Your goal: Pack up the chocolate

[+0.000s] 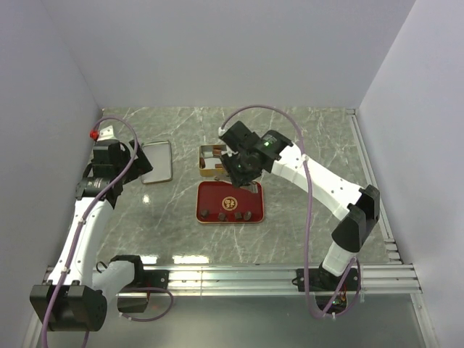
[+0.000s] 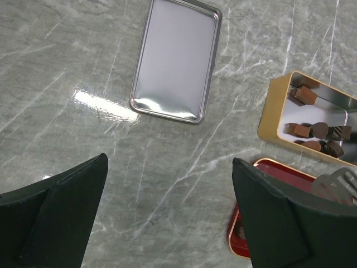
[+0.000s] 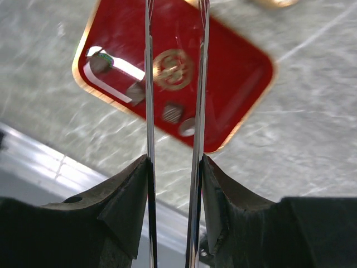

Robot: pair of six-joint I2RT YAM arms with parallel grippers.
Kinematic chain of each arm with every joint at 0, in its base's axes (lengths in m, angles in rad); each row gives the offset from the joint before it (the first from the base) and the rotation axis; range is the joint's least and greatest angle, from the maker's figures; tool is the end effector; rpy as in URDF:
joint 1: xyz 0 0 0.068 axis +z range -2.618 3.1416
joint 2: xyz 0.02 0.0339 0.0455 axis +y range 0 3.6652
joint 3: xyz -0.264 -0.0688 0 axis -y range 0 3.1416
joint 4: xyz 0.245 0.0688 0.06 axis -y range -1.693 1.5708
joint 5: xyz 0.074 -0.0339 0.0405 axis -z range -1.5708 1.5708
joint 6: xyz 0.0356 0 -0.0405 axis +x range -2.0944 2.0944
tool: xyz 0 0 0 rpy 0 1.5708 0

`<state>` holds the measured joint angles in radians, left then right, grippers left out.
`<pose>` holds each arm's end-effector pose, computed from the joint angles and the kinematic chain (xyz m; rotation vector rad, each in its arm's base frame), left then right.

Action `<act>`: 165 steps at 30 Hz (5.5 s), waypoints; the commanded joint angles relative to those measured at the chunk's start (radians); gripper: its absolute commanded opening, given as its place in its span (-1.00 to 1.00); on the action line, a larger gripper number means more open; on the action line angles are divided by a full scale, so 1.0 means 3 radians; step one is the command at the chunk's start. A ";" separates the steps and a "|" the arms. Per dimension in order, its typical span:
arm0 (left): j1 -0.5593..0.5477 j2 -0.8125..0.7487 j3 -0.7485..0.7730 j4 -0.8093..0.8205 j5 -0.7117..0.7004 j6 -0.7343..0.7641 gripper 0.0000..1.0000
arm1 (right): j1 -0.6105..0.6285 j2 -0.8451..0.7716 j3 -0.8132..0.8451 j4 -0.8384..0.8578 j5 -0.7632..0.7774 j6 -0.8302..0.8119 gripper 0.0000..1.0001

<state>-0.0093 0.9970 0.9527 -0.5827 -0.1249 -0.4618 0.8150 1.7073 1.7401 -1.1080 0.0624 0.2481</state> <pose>0.2127 0.0025 0.3202 -0.5604 2.1223 -0.1279 0.2423 0.2538 0.3467 -0.7266 2.5699 0.2706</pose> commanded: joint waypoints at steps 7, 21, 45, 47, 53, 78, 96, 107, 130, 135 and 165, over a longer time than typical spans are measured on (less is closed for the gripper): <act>0.0016 -0.0235 -0.0077 -0.0128 0.0002 -0.0061 0.99 | 0.0397 -0.0169 -0.0170 0.0068 -0.0090 0.0155 -0.05; 0.0016 -0.0393 -0.0118 -0.0231 0.0018 -0.0107 0.99 | 0.0811 -0.0215 -0.0370 0.0053 -0.0121 0.0206 -0.04; 0.0016 -0.0475 -0.0052 -0.0313 -0.0023 -0.0082 0.99 | 0.0914 -0.0072 -0.0457 0.0175 -0.0060 0.0119 -0.03; 0.0016 -0.0475 -0.0052 -0.0313 -0.0018 -0.0082 0.99 | 0.0919 -0.0077 -0.0447 0.0175 -0.0075 0.0124 -0.03; 0.0016 -0.0450 -0.0057 -0.0302 -0.0003 -0.0071 0.99 | 0.0924 -0.0031 -0.0508 0.0191 -0.0106 0.0098 -0.03; 0.0016 -0.0429 -0.0046 -0.0313 -0.0049 -0.0056 0.99 | 0.0934 0.0169 -0.0610 0.0313 -0.0029 -0.0101 -0.03; 0.0016 -0.0373 -0.0057 -0.0210 0.0002 -0.0071 0.99 | 0.0960 0.0113 -0.0564 -0.0009 0.0442 0.0006 -0.11; 0.0016 -0.0383 -0.0077 -0.0190 0.0007 -0.0076 0.99 | 0.0960 0.0082 -0.0554 -0.0029 0.0329 0.0022 -0.06; 0.0016 -0.0271 0.0000 -0.0129 0.0018 -0.0051 0.99 | 0.0393 0.0205 0.0315 -0.0127 0.0421 -0.0101 -0.35; 0.0016 -0.0245 0.0040 -0.0123 0.0023 -0.0046 0.99 | -0.0001 0.0291 0.0437 0.0057 0.0390 -0.0203 -0.34; 0.0016 -0.0138 0.0071 -0.0062 0.0023 -0.0041 0.99 | -0.0416 0.0465 0.0734 0.0068 0.0242 -0.0244 -0.02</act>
<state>-0.0093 0.9611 0.9318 -0.6373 -0.1276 -0.4835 0.6971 1.8507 1.9060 -1.0962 0.1287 0.1844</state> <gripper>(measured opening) 0.995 0.498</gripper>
